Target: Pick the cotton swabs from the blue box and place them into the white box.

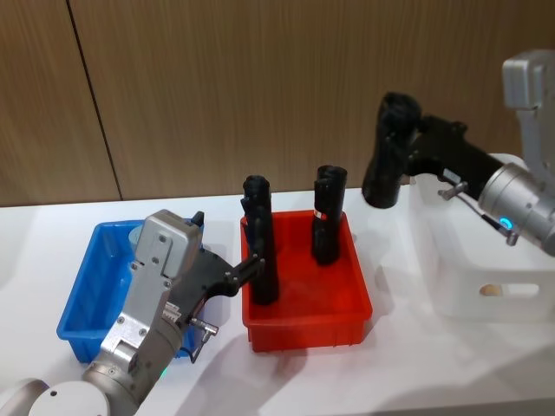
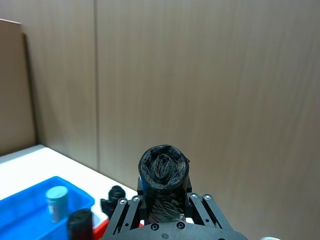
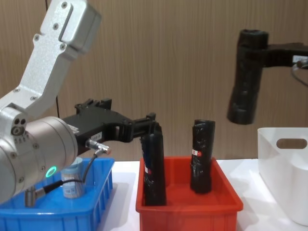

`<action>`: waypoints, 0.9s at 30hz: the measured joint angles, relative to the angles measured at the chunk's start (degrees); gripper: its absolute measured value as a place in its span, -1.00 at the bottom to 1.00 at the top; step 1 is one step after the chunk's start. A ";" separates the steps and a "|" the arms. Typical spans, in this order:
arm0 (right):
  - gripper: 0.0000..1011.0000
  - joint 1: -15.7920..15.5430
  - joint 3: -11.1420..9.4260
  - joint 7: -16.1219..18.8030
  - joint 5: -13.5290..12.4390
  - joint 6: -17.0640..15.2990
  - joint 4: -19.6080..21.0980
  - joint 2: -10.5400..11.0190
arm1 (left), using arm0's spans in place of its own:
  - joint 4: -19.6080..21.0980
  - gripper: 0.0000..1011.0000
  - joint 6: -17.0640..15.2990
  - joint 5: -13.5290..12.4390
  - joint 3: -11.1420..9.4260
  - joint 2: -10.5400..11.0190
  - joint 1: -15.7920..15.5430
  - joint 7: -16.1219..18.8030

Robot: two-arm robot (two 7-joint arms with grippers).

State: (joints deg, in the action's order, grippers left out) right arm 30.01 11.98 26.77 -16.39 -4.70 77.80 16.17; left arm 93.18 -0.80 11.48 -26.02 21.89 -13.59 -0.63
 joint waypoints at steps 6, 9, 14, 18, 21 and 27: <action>-0.28 -0.23 -1.09 -3.31 1.38 -2.07 1.46 1.18 | 0.00 0.98 0.00 0.00 0.00 0.00 0.00 0.00; -0.28 -0.20 -1.61 -5.01 2.09 -3.22 1.56 1.66 | 0.00 0.98 0.00 0.00 0.00 0.00 0.00 0.00; -0.28 0.38 -2.44 -7.39 3.23 -4.77 0.52 2.34 | 0.00 0.98 0.00 0.00 0.00 0.00 0.00 0.00; -0.28 1.04 -2.95 -8.85 4.00 -5.56 -1.08 2.68 | 0.00 0.98 0.00 0.00 0.00 0.00 0.00 0.00; -0.28 1.73 -3.27 -9.86 4.57 -6.05 -2.71 2.85 | 0.00 0.98 0.00 0.00 0.00 0.00 0.00 0.00; -0.28 3.28 -3.72 -11.03 5.38 -6.56 -6.85 2.95 | 0.00 0.98 0.00 0.00 0.00 0.00 0.00 0.00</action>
State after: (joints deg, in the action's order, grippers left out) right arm 33.29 8.26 15.74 -11.01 -11.27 70.96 19.12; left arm 93.18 -0.79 11.48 -26.02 21.89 -13.59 -0.62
